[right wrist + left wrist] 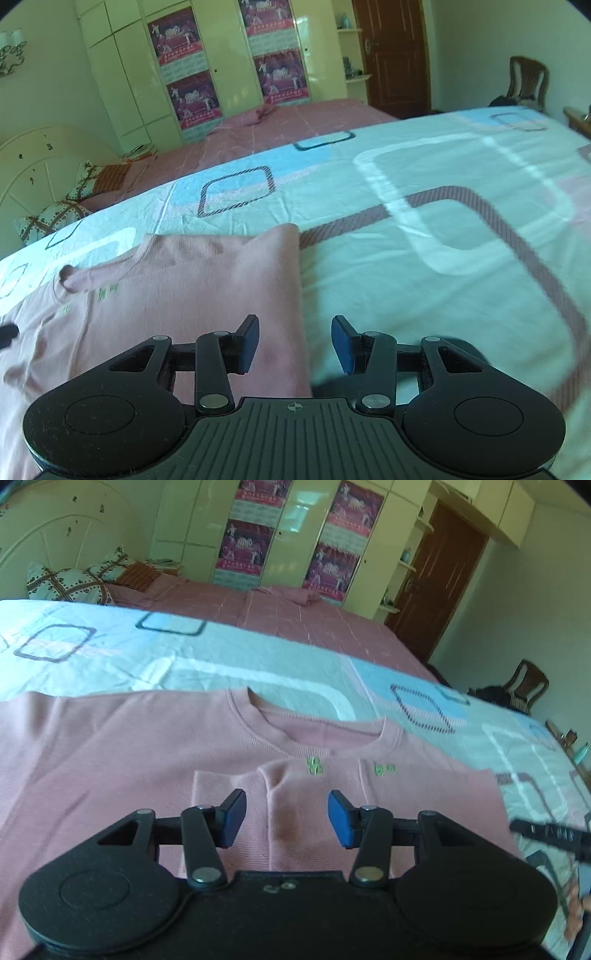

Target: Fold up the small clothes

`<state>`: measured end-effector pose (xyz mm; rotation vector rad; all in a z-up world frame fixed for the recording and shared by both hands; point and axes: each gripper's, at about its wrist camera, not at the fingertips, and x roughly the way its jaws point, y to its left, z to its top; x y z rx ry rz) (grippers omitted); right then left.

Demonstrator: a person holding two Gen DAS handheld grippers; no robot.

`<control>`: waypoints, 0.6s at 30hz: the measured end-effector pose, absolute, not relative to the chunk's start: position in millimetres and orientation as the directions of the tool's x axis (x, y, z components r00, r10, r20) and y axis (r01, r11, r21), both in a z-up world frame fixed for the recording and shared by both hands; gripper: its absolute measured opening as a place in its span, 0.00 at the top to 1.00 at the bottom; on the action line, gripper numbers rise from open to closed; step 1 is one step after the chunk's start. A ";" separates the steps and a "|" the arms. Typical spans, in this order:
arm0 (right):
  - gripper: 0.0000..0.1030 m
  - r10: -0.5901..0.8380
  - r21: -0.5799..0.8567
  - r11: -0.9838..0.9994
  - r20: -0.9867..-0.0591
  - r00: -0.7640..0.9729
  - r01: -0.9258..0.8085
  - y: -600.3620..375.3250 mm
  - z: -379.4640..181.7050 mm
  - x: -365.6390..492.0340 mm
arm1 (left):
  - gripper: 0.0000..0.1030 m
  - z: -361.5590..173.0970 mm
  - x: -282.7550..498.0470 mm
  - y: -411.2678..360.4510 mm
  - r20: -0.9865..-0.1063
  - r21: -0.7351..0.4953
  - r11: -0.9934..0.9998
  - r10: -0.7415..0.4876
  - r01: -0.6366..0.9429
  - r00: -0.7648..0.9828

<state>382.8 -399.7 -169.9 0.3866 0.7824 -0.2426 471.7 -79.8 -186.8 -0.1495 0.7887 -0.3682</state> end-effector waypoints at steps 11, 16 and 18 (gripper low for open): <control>0.88 -0.087 0.232 0.900 -0.735 0.672 0.369 -419.7 -199.0 437.9 | 0.55 -205.1 478.1 -80.5 -0.719 -0.227 0.951 -0.310 0.211 0.622; 0.87 -0.165 0.177 0.893 -0.724 0.669 0.413 -411.8 -189.8 425.4 | 0.33 -184.8 467.4 -62.7 -0.706 -0.237 0.958 -0.285 0.163 0.648; 0.87 -0.134 0.190 0.908 -0.712 0.689 0.373 -401.7 -181.5 417.0 | 0.30 -176.7 461.8 -49.6 -0.697 -0.230 0.961 -0.271 0.151 0.663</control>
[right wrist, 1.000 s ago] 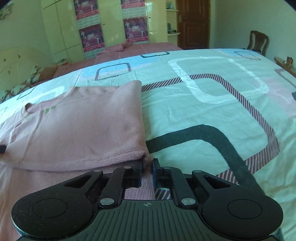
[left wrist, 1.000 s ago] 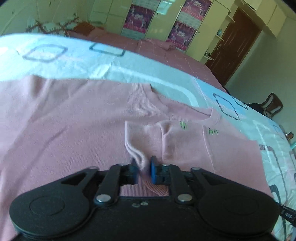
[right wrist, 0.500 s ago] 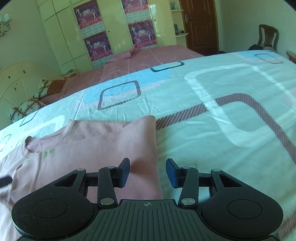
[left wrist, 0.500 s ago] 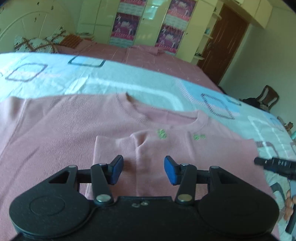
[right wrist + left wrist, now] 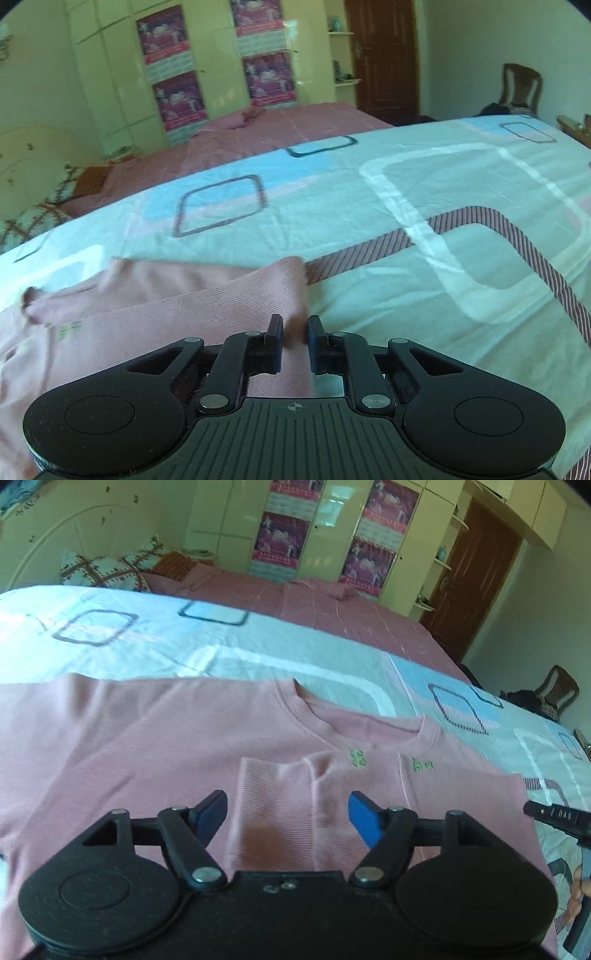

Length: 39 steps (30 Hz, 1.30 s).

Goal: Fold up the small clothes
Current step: 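Grasp the other sleeve cuff with the left gripper and fold it across the chest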

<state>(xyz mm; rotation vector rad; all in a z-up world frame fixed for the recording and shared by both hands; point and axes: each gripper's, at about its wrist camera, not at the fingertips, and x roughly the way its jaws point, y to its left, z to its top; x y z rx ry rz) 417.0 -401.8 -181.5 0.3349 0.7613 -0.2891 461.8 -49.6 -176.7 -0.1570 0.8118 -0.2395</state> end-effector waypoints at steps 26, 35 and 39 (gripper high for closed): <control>0.46 0.259 0.303 0.951 -0.678 0.688 -0.059 -72.0 -149.9 415.8 | 0.41 -176.9 414.7 327.5 -0.735 -0.339 0.829 0.062 -0.444 0.676; 0.46 0.280 0.280 0.954 -0.706 0.651 -0.107 -12.4 -165.4 445.8 | 0.51 -194.5 455.9 381.8 -0.668 -0.462 0.757 0.047 -0.463 0.742; 0.46 0.269 0.266 0.958 -0.720 0.640 -0.103 -1.6 -174.9 452.0 | 0.87 -199.4 466.6 388.4 -0.664 -0.461 0.755 0.056 -0.467 0.746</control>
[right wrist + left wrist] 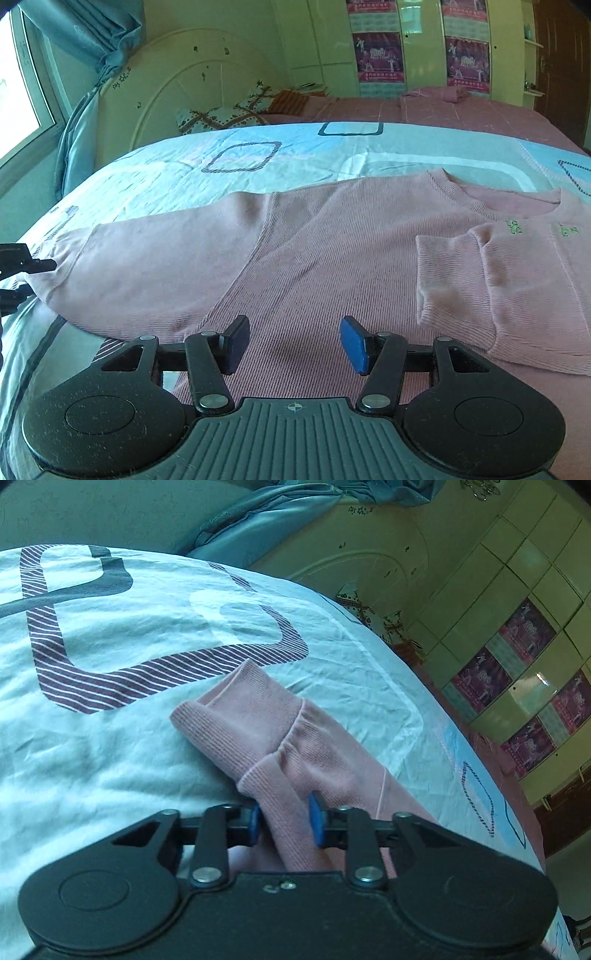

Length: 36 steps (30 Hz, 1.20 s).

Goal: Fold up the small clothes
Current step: 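Grasp the other sleeve cuff with the left gripper and fold it across the chest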

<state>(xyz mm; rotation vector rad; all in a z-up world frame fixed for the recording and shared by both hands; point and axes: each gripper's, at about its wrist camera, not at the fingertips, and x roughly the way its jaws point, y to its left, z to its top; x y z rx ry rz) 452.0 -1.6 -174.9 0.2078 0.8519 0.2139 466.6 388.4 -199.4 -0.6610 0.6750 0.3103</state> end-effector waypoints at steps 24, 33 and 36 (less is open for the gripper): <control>0.46 0.112 0.273 0.957 -0.667 0.737 0.101 -144.1 -138.8 402.4 | 0.95 -140.5 477.3 6.3 -0.488 -0.395 0.803 -0.595 0.447 0.638; 0.46 0.144 0.366 0.917 -0.675 0.723 0.159 -209.5 -145.1 381.9 | 0.31 -195.8 456.8 -36.6 -0.647 -0.259 0.837 -0.521 0.483 0.557; 0.46 0.210 0.419 0.900 -0.664 0.717 0.125 -204.0 -146.4 390.7 | 0.28 -178.5 447.1 -6.5 -0.627 -0.206 0.875 -0.462 0.439 0.627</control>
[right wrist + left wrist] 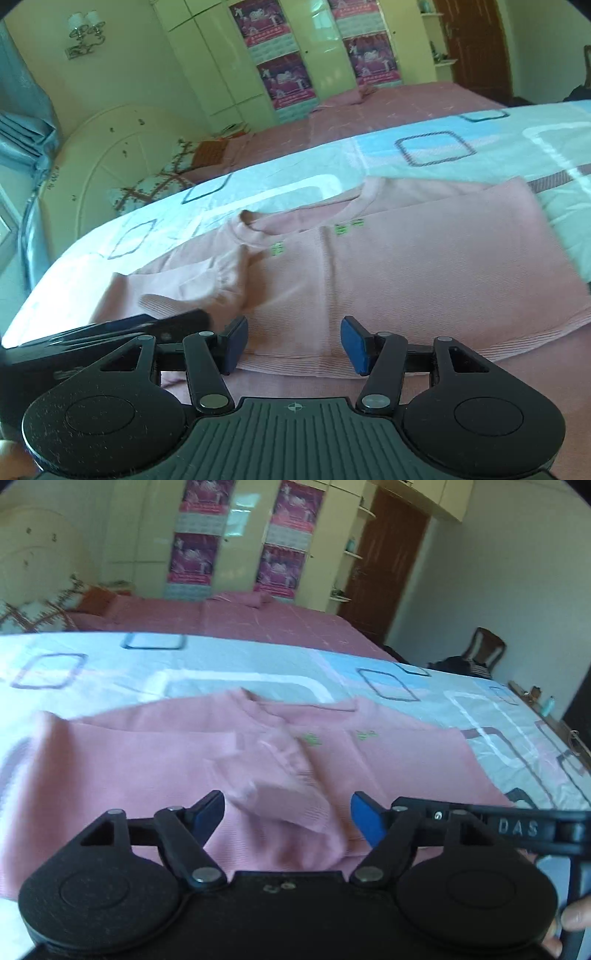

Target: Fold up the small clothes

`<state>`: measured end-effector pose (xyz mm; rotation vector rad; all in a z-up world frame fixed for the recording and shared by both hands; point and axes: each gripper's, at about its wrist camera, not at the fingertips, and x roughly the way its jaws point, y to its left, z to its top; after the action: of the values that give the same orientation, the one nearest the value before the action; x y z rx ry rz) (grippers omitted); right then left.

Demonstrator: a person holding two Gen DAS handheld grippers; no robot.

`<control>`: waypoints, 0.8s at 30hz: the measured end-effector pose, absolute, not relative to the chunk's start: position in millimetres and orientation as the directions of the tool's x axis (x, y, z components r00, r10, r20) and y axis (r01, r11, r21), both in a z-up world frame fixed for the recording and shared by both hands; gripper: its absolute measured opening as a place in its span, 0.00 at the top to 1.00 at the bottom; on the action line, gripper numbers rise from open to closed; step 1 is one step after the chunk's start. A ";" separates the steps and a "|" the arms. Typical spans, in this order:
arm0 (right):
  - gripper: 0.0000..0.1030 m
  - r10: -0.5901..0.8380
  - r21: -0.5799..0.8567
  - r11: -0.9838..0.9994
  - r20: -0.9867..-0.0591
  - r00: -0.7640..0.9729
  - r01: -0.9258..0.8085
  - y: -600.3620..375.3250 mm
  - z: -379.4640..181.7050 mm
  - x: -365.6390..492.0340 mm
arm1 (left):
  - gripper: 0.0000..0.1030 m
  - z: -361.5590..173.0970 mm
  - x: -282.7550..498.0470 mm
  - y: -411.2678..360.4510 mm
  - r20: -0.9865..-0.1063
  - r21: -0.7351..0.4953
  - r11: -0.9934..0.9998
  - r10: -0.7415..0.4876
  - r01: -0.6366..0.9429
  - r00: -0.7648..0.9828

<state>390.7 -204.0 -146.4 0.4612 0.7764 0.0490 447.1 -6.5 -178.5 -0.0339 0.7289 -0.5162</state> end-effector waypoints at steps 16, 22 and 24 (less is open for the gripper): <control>0.40 0.120 0.090 0.993 -0.694 0.710 -0.080 -103.4 -167.0 426.3 | 0.28 -203.1 426.2 89.8 -0.698 0.032 0.986 -0.093 0.161 0.710; 0.86 0.170 0.198 0.979 -0.653 0.738 -0.050 -119.9 -156.5 434.2 | 0.37 -201.4 434.8 79.4 -0.648 0.092 0.987 -0.041 0.132 0.761; 0.88 0.153 0.239 0.971 -0.623 0.767 0.000 -139.1 -145.3 430.5 | 0.56 -201.0 436.0 75.1 -0.638 0.100 0.984 -0.051 0.148 0.769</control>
<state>430.5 -139.1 -145.3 0.2312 0.6935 0.0838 436.0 75.1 -201.0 0.1476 0.6864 -0.1081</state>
